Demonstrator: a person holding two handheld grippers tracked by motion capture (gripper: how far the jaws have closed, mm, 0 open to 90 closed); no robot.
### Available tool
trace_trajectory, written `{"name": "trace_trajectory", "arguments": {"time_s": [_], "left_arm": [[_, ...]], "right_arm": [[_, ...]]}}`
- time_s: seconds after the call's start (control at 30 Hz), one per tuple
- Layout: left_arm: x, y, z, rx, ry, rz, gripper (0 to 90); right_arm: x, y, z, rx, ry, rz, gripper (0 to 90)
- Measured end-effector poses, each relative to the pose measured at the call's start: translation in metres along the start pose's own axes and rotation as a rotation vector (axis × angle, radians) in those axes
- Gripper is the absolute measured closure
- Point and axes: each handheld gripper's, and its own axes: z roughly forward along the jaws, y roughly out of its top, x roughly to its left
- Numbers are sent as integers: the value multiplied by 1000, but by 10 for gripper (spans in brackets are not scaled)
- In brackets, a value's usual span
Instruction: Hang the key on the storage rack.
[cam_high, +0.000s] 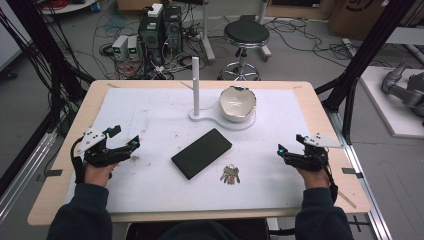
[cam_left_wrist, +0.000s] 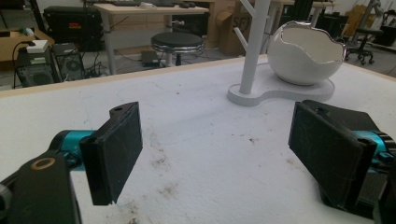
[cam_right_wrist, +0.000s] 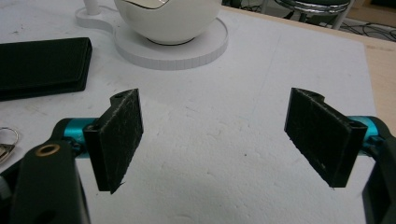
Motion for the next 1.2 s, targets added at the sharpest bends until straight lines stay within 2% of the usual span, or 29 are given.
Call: {"name": "trace_trajectory", "arguments": {"time_s": [0.37, 0.5, 0.63, 0.7, 0.9, 0.97, 1.03, 1.2], "left_arm": [[-1, -2, 3, 11, 8, -7, 179], [-1, -1, 2, 15, 3, 1, 184], [0, -1, 2, 21, 2, 3, 186], [-2, -2, -3, 13, 4, 2, 189], [1, -3, -1, 20, 8, -3, 191], [1, -4, 0, 21, 8, -4, 192], [3, -5, 1, 26, 10, -7, 193], [3, -5, 2, 33, 10, -8, 194]], "right_arm": [[0, 0, 0, -13, 4, -1, 197], [4, 0, -1, -15, 12, -6, 197], [12, 2, 1, -17, 41, -13, 197], [22, 3, 1, -12, 70, 10, 197], [50, 3, 5, 24, 138, 22, 209], [61, 2, 8, 37, 163, -7, 255], [70, 2, 11, 42, 180, -27, 257], [96, -1, 21, 105, 256, -59, 272]]}}
